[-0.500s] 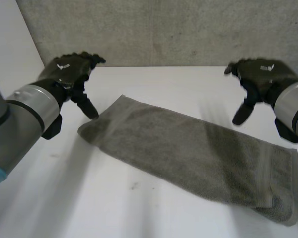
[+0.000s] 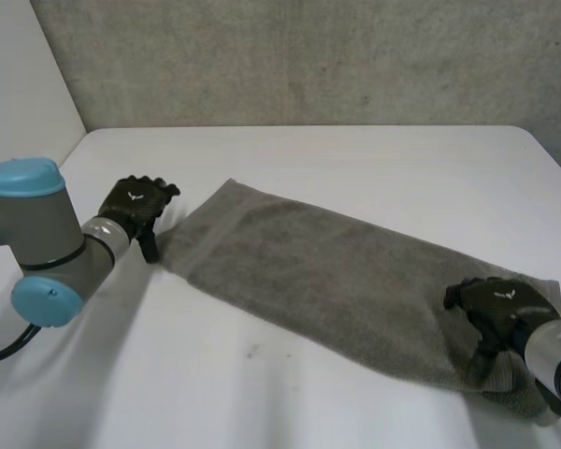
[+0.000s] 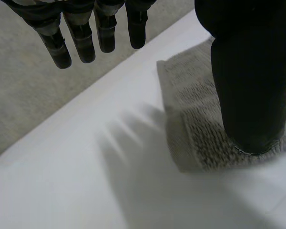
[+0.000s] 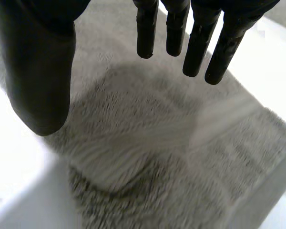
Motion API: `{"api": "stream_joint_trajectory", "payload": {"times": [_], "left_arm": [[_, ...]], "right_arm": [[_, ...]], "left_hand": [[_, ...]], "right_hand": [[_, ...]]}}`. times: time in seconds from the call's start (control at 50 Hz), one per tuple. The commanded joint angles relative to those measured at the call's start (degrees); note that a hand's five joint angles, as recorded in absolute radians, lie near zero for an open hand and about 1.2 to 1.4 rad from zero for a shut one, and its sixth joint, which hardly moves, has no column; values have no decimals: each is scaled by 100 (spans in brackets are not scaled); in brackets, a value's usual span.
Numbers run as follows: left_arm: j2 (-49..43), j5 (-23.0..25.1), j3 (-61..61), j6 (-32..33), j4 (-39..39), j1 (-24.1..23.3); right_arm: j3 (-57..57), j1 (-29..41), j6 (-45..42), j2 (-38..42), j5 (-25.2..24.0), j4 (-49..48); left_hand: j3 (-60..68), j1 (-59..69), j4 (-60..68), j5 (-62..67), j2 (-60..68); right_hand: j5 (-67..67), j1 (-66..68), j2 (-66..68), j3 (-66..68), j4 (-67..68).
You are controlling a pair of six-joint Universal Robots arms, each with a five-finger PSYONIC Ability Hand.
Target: Fold the towel.
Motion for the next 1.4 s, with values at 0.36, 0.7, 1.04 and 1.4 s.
{"api": "stream_joint_trajectory", "payload": {"times": [0.36, 0.7, 1.04, 1.4], "left_arm": [[-306, 275, 4, -37, -8, 12], [-411, 275, -67, -37, 414, -5], [702, 126, -233, -107, -41, -111], [2920, -1211, -409, -371, -3260, -287]], "right_arm": [[840, -319, -115, -67, -98, -1562], [885, -495, -98, -111, -177, -1819], [473, -477, -106, -408, -115, -1811], [-2051, -240, -1477, 3, -115, 1942]], "left_hand": [[1661, 1668, 1661, 1673, 1657], [4487, 4494, 4487, 4499, 4483], [6738, 6746, 6739, 6751, 6735], [6738, 6746, 6739, 6751, 6735]], "right_hand": [[5757, 5862, 6058, 5901, 5911], [5757, 5862, 6058, 5901, 5911], [5757, 5862, 6058, 5901, 5911], [5757, 5862, 6058, 5901, 5911]]}}
